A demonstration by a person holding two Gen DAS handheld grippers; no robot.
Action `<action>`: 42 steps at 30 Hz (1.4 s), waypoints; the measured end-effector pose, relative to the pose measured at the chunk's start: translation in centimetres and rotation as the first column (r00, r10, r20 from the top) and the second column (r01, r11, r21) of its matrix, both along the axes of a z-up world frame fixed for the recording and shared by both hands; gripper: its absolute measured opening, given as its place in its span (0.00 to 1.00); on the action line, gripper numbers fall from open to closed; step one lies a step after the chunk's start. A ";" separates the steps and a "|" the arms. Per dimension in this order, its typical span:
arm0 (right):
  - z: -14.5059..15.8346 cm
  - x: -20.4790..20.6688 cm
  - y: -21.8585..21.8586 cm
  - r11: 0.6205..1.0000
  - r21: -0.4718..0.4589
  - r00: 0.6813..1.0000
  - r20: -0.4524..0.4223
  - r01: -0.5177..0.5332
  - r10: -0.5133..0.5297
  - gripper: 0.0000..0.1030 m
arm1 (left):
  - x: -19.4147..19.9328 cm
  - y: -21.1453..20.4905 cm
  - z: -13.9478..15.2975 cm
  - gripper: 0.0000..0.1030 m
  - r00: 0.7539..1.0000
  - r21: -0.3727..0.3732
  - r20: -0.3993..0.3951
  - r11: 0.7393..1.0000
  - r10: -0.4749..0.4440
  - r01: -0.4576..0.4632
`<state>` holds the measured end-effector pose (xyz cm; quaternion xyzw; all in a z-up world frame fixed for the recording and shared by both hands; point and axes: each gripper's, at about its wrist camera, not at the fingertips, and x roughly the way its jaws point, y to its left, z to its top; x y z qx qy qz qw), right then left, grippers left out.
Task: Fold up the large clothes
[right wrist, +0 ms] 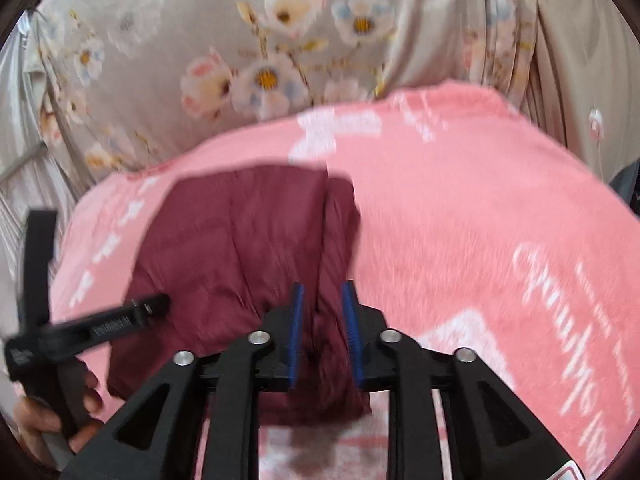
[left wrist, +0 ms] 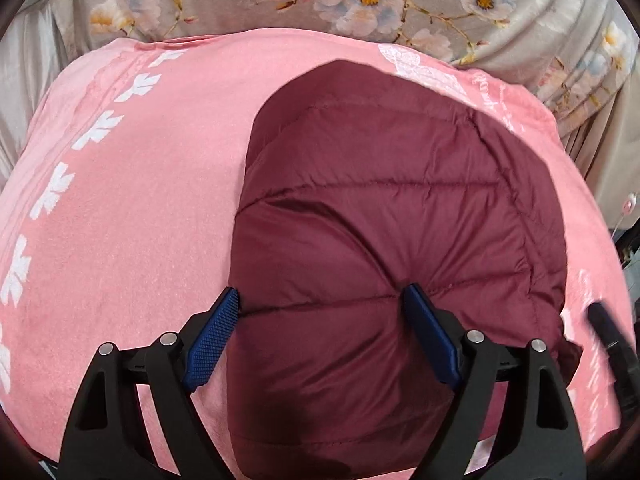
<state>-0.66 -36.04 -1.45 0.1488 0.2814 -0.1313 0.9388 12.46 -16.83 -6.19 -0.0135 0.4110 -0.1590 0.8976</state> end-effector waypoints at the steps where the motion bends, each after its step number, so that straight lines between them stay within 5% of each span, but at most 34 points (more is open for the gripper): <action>1: 1.2 0.4 -0.1 1.000 -0.008 1.000 0.027 -0.002 0.002 0.43 | 0.1 0.1 0.4 0.76 1.000 -0.012 0.003 1.000 0.005 -0.005; 5: 2.8 3.8 -0.9 0.999 -0.040 0.999 0.048 0.004 -0.002 0.45 | 0.9 0.7 3.2 0.76 0.998 -0.067 0.050 0.997 0.031 -0.028; 14: 0.4 11.9 -2.3 1.000 -0.007 0.998 -0.052 -0.020 0.019 0.42 | 5.6 -0.9 7.8 0.76 0.986 -0.063 0.150 0.996 0.075 -0.066; 15: -0.2 12.8 -2.2 0.999 -0.010 0.997 -0.074 -0.030 0.029 0.36 | 6.1 -1.2 7.7 0.76 0.985 -0.056 0.153 0.996 0.074 -0.066; 16: -0.8 13.6 -2.0 0.999 -0.022 0.995 -0.096 -0.041 0.039 0.14 | 6.7 -1.7 7.4 0.76 0.986 -0.042 0.150 0.997 0.073 -0.068; 18: -1.1 14.1 -1.8 0.998 -0.051 0.994 -0.107 -0.038 0.032 0.03 | 7.8 -2.5 6.7 0.76 0.988 -0.024 0.135 0.998 0.069 -0.066; 21: 0.0 13.8 -2.2 0.992 -0.123 0.998 -0.055 0.015 -0.022 0.02 | 9.2 -3.6 5.3 0.76 0.992 0.005 0.114 0.998 0.060 -0.061; 24: -1.1 15.3 -2.7 0.985 -0.172 0.993 -0.106 0.023 -0.042 0.02 | 10.3 -4.7 3.5 0.76 0.994 0.026 0.086 0.998 0.062 -0.065; 30: -4.5 16.2 -3.5 0.987 -0.160 0.987 -0.159 0.008 -0.034 0.02 | 10.8 -6.0 1.2 0.81 0.994 0.043 0.082 0.996 0.070 -0.073; 42: -6.8 16.6 -2.4 0.974 -0.225 0.982 -0.175 0.027 -0.068 0.02 | 11.2 -7.3 -1.0 0.88 0.989 0.091 0.115 0.990 0.093 -0.104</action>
